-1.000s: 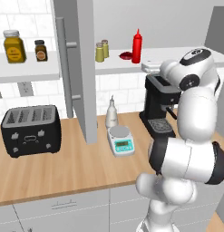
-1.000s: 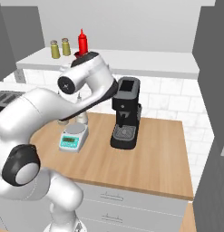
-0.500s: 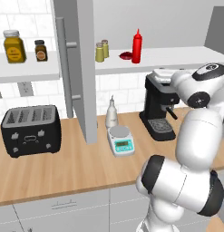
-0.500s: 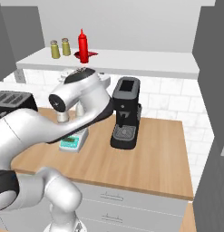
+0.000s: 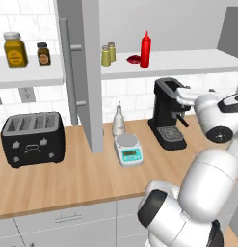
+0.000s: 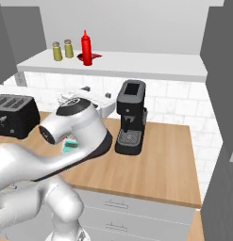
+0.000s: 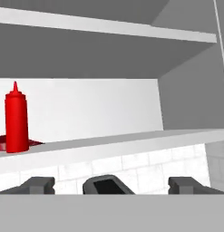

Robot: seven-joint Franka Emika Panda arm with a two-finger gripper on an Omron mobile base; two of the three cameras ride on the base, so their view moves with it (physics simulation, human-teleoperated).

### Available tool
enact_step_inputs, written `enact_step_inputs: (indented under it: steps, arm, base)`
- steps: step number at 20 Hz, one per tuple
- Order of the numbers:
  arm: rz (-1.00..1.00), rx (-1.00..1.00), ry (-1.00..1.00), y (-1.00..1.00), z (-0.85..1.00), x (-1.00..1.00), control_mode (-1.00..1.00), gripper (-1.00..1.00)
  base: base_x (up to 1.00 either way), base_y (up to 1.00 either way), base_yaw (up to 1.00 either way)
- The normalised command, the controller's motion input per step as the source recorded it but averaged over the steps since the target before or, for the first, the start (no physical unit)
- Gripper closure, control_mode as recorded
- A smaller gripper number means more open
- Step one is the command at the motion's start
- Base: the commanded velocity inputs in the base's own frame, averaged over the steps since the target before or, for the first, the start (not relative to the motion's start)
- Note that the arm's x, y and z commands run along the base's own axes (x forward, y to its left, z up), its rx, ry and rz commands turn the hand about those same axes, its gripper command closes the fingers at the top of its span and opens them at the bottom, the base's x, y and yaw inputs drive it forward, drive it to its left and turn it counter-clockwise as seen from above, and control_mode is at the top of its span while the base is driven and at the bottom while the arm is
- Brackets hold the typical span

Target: Put the shaker and condiment bottle from the counter next to their counterparts in the cabinet.

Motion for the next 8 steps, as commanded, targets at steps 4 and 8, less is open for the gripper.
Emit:
enact_step_inputs:
  steps: [4, 8]
  arm:
    - [-0.20, 0.15, 0.00, 0.00, 0.03, -1.00, -1.00, -1.00]
    - [-0.16, 0.04, 0.00, 0.00, 0.00, -0.93, -1.00, -1.00]
  base:
    - [0.00, 0.00, 0.00]
    - [0.00, 0.00, 0.00]
